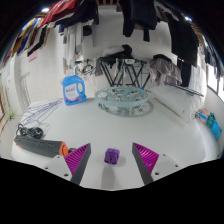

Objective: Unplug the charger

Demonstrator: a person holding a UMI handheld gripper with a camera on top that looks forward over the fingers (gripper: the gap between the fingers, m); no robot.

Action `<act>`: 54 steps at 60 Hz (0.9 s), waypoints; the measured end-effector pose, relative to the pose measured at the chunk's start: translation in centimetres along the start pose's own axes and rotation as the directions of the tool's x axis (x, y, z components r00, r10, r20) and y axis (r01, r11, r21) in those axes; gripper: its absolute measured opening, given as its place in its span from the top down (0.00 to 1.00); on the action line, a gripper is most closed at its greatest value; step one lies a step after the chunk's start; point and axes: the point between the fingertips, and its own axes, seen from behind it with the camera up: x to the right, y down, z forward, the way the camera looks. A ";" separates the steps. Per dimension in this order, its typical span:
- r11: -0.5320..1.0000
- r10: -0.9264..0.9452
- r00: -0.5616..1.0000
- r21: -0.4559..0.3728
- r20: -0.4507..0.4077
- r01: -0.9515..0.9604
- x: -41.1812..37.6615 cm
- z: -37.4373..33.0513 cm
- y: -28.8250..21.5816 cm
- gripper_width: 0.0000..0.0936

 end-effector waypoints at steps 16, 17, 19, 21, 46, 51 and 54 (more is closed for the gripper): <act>0.998 -0.048 0.995 -0.032 0.084 0.051 -1.7 -18.5 -2.8 0.09; 0.998 -0.046 0.995 -0.037 0.086 0.050 -1.7 -19.6 -2.8 0.09; 0.998 -0.045 0.995 -0.042 0.086 0.048 -1.5 -21.4 -3.1 0.09; 0.998 -0.050 0.995 -0.041 0.089 0.053 -1.4 -23.0 -3.3 0.09; 0.997 -0.076 0.993 -0.026 0.095 0.079 0.0 -29.1 -3.9 0.09; 0.996 -0.086 0.992 -0.014 0.093 0.087 0.0 -29.1 -4.3 0.09; 0.996 -0.093 0.991 0.000 0.096 0.094 -0.3 -29.1 -4.7 0.09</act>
